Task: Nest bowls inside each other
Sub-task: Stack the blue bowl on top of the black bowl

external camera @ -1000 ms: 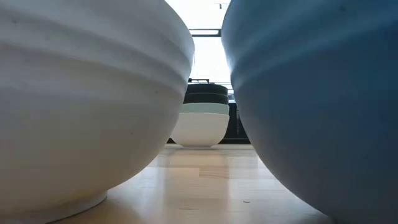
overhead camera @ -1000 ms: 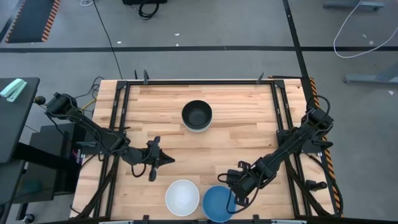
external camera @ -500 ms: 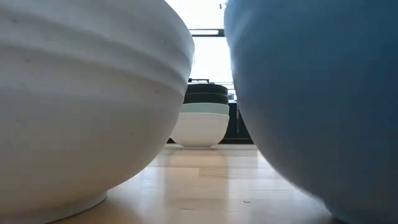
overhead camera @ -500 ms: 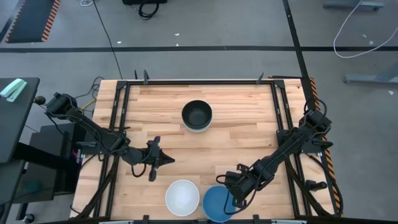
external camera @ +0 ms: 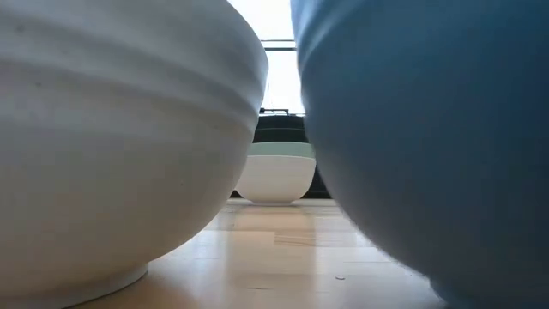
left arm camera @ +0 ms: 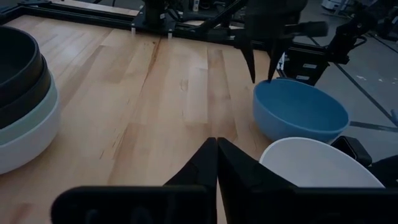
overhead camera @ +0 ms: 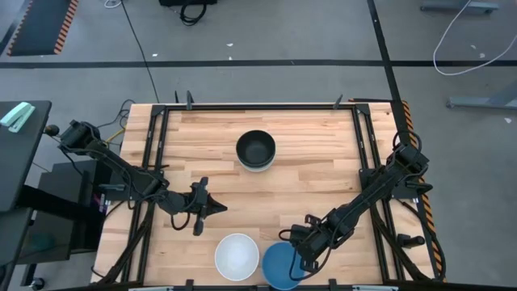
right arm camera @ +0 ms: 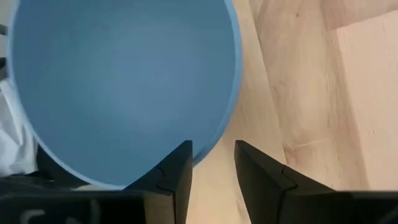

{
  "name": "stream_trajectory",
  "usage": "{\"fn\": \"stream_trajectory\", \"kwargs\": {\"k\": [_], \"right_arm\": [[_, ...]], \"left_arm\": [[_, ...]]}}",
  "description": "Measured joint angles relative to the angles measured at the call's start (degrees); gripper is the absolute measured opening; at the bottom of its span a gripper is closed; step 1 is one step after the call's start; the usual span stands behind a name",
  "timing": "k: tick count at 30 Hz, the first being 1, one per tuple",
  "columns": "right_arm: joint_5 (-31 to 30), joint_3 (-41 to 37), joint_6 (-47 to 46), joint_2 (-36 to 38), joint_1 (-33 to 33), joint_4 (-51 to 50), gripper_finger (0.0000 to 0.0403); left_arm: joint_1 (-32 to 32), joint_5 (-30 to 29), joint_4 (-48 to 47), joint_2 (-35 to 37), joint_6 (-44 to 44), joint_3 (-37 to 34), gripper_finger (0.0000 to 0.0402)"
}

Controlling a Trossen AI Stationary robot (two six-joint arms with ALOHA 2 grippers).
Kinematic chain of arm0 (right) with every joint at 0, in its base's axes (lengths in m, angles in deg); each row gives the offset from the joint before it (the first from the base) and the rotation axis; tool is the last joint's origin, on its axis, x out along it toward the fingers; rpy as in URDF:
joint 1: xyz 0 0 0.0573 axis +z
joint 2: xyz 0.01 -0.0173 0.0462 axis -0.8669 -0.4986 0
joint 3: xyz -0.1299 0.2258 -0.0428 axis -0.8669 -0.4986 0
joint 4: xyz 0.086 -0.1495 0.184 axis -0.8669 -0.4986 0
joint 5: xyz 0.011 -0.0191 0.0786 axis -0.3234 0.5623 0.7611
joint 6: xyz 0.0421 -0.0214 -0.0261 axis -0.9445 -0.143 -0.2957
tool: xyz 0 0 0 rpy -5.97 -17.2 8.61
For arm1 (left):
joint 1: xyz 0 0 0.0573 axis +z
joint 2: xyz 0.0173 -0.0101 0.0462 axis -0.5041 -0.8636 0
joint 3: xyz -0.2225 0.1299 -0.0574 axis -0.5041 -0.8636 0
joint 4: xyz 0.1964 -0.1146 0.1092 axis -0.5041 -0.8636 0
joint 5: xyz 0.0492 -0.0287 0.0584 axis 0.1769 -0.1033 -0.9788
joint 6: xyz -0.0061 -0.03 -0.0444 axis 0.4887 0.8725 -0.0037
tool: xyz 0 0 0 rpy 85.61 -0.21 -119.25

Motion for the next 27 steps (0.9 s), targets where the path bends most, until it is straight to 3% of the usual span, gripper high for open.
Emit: {"fn": "stream_trajectory", "kwargs": {"k": [18, 27], "right_arm": [[0.0, 0.0, 0.5, -3.1, 0.0, 2.8, 0.0123], [-1.8, 0.0, 0.5, -3.3, -0.2, 2.7, 0.0063]], "left_arm": [[0.0, 0.0, -0.8, 0.0, 0.4, 0.0, 0.0013], [0.0, 0.0, -1.3, 0.0, 0.8, 0.0, 0.0024]]}}
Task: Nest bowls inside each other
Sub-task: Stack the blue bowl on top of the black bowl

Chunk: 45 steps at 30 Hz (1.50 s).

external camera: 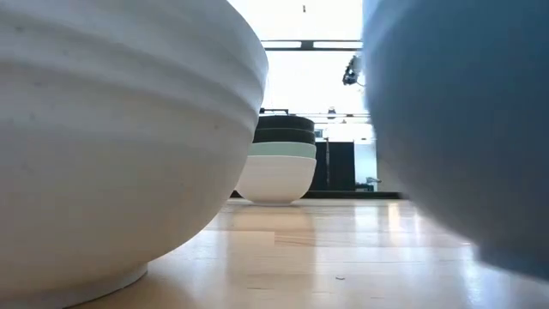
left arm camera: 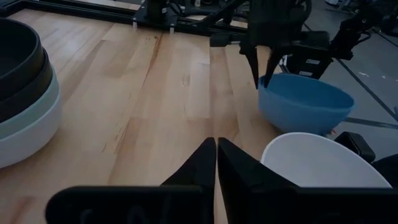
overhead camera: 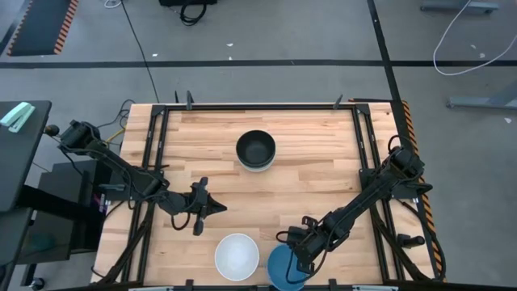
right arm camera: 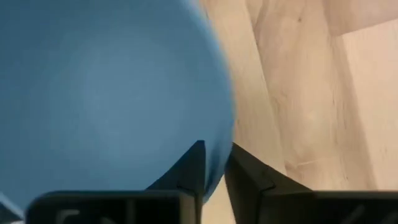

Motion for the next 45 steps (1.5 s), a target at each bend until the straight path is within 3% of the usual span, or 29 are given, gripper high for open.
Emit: {"fn": "stream_trajectory", "kwargs": {"k": [6, 21, 29, 40, 45], "right_arm": [[0.1, 0.0, 1.9, 0.0, -1.5, -0.2, 0.0011], [1.6, 0.1, 15.8, 0.1, -10.3, -0.8, 0.0011], [4.6, 0.1, 25.5, 0.7, -17.8, -2.8, 0.0008], [0.7, -0.2, 32.1, 11.1, -23.7, -11.3, 0.0007], [0.7, -0.2, 32.9, 15.7, -29.2, -13.3, 0.0007]], "left_arm": [[0.0, 0.0, 0.1, 0.0, -0.3, 0.0, 0.0017], [0.1, -0.6, 0.2, 0.0, -3.3, 0.0, 0.0030], [0.1, -0.7, 0.2, 0.0, -5.0, 0.0, 0.0013], [0.2, -0.7, 0.5, 0.0, -5.4, 0.0, 0.0029], [1.4, -1.7, 1.4, 0.0, -14.4, 0.0, 0.0028]]}}
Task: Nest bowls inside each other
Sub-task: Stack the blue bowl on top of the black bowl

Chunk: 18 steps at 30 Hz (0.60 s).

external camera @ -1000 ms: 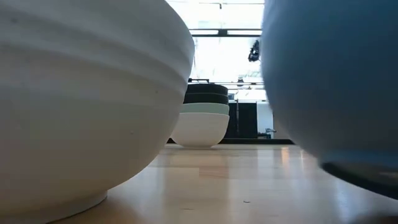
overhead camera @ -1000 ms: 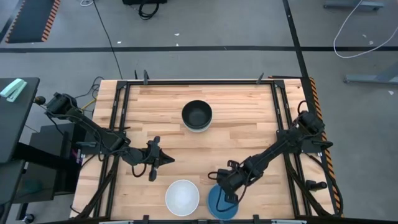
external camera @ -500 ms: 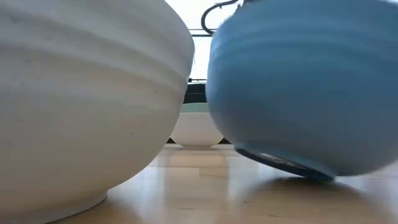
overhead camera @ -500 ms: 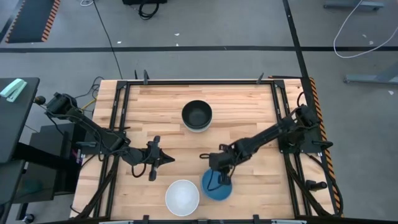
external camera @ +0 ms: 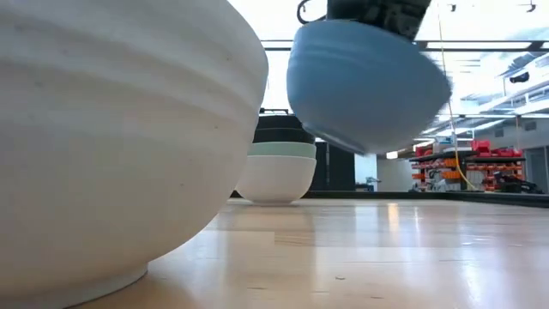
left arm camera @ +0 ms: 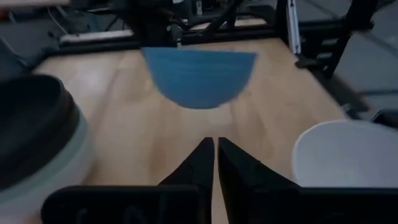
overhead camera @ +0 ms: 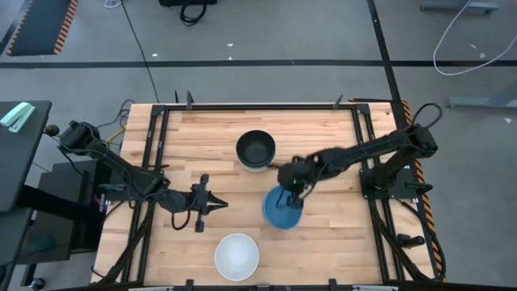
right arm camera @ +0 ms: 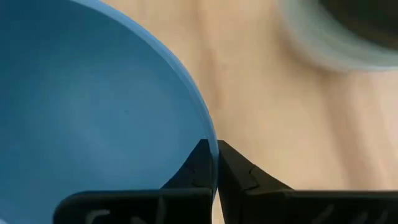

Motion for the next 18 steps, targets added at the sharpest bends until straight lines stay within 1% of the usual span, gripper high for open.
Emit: {"fn": "stream_trajectory", "kwargs": {"k": [4, 6, 9, 13, 18], "right_arm": [[0.1, 0.0, 0.9, 3.4, -4.6, -1.8, 0.0007], [0.3, 0.4, 2.1, 5.2, -6.7, -1.7, 0.0007], [0.3, 3.0, 3.7, 6.5, -9.7, -3.7, 0.0007], [0.6, 11.0, 6.2, 5.9, -13.5, -9.1, 0.0007], [0.7, 24.1, 9.3, 1.8, -18.3, -16.3, 0.0007]], "left_arm": [[0.9, 0.0, -0.1, 0.0, -4.3, 0.0, 0.0018], [1.3, 0.0, -0.1, 0.0, -4.6, 0.0, 0.0015], [1.7, 0.0, -0.2, 0.0, -4.6, 0.0, 0.0012], [1.8, 0.0, -0.3, 0.0, -4.8, 0.0, 0.0020], [2.3, 0.0, -0.3, 0.0, -5.5, 0.0, 0.0031]]}}
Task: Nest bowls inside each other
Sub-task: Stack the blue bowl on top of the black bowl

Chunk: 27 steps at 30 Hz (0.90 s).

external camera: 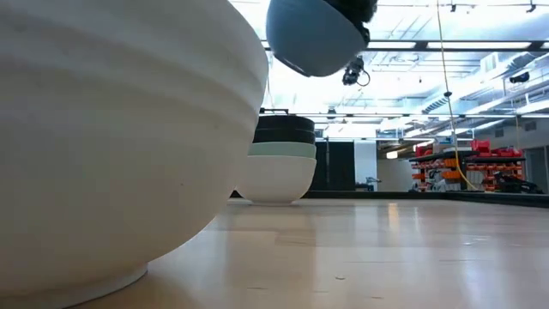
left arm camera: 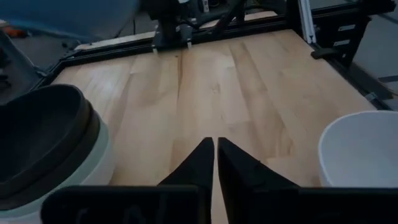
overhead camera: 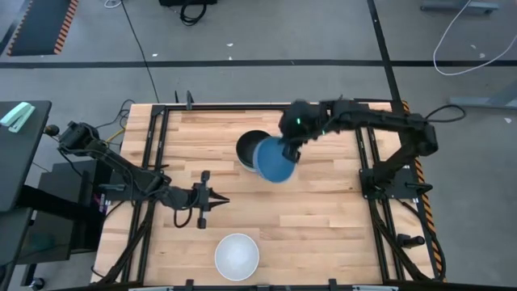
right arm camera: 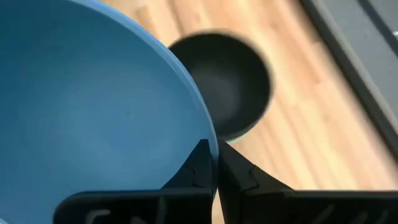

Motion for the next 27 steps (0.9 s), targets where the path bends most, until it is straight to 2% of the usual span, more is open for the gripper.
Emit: {"fn": "stream_trajectory", "kwargs": {"k": [5, 9, 17, 22, 27], "right_arm": [[1.6, 12.8, 1.2, -6.2, -4.7, -8.1, 0.0007], [2.1, 22.2, 1.5, -12.2, -7.3, -13.8, 0.0007], [7.1, 36.8, 3.4, -23.8, -11.5, -20.4, 0.0007], [8.6, 43.0, 3.9, -29.3, -13.7, -25.4, 0.0007], [9.6, 42.2, 4.0, -30.6, -15.1, -26.5, 0.0007]], "left_arm": [[0.0, -0.1, -0.1, 0.0, -6.2, 0.0, 0.0028], [0.1, -0.1, 0.0, 0.0, -6.5, 0.0, 0.0021], [2.5, -0.1, -1.6, 0.0, -7.7, 0.0, 0.0018], [5.3, -0.1, -5.4, 0.0, -7.0, 0.0, 0.0027], [8.1, 0.0, -8.7, 0.0, -4.6, 0.0, 0.0032]]}}
